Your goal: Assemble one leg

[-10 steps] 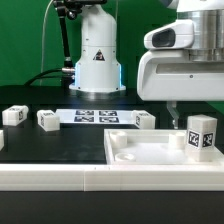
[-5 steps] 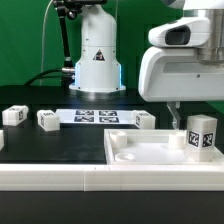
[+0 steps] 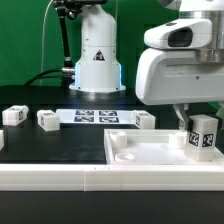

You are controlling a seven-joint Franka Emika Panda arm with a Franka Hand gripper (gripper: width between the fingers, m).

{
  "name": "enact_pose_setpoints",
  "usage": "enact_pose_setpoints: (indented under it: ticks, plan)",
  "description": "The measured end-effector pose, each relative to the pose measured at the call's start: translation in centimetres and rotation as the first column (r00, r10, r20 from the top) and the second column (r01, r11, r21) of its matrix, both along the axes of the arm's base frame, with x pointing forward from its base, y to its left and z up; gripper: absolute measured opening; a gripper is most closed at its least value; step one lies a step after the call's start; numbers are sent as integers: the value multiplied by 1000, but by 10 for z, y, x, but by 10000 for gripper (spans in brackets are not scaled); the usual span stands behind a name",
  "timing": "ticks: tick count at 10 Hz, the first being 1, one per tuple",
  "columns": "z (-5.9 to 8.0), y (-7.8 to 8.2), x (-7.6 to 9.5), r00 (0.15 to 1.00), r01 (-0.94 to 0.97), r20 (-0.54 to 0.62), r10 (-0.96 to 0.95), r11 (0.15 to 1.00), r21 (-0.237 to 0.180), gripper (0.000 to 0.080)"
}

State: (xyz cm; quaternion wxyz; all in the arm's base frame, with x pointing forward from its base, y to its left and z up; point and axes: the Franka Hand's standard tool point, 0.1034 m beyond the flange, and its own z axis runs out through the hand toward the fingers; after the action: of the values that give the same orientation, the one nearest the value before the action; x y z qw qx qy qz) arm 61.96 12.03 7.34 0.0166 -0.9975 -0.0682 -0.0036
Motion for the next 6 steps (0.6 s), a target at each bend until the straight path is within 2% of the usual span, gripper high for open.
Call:
enact_pose_setpoints:
  ticks: [4, 6]
  plan:
    - [0, -1, 0, 998, 56, -2, -56, 998, 3, 289]
    - [0, -3, 1, 955, 296, -22, -295, 955, 36, 289]
